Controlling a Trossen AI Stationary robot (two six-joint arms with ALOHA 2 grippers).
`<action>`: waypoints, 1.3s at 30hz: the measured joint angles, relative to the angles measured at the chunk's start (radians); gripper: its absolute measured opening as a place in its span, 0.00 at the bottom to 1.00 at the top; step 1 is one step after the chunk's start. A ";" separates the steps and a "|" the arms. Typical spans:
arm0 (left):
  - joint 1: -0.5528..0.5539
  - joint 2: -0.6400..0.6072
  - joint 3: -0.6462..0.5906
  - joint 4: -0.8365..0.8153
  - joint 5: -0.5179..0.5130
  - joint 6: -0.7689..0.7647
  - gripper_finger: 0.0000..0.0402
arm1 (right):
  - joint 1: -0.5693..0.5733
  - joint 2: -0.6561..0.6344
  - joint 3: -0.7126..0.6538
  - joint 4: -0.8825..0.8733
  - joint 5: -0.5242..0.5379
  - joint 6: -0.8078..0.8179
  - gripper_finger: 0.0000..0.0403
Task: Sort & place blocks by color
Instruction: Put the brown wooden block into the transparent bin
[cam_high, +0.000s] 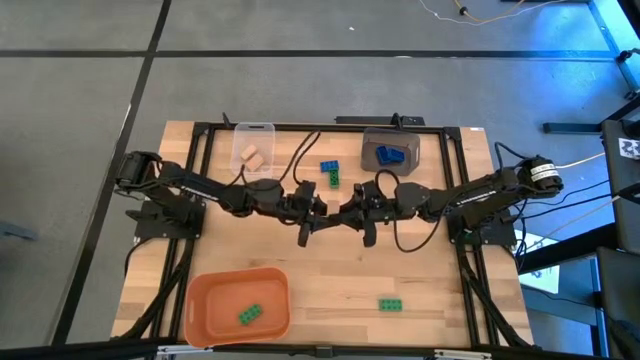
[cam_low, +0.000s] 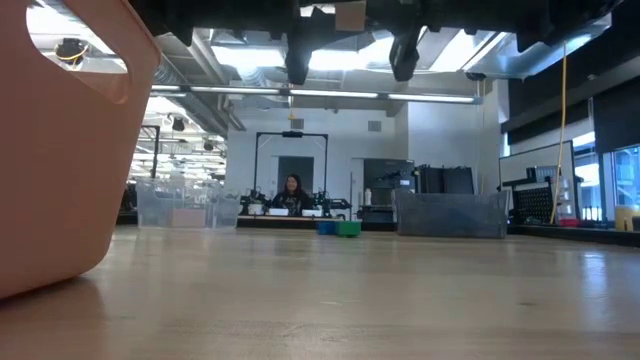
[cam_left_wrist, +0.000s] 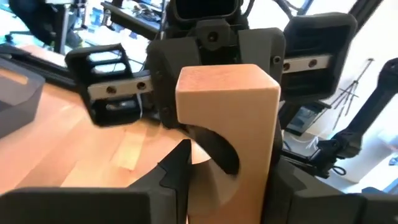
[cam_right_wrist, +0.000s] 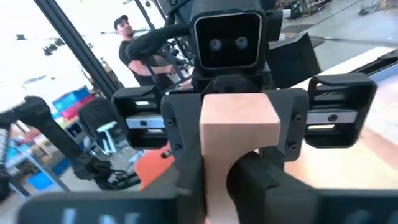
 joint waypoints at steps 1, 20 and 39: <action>0.002 0.000 0.000 0.000 0.005 -0.003 0.28 | -0.004 -0.001 0.000 0.000 -0.007 0.019 0.23; 0.079 -0.442 -0.041 -0.579 -0.204 0.149 0.28 | -0.199 -0.344 0.000 -0.597 0.032 -0.069 0.91; 0.851 -0.435 -0.069 -1.260 -0.073 0.053 0.28 | -0.210 -0.386 0.000 -0.691 0.137 -0.025 0.91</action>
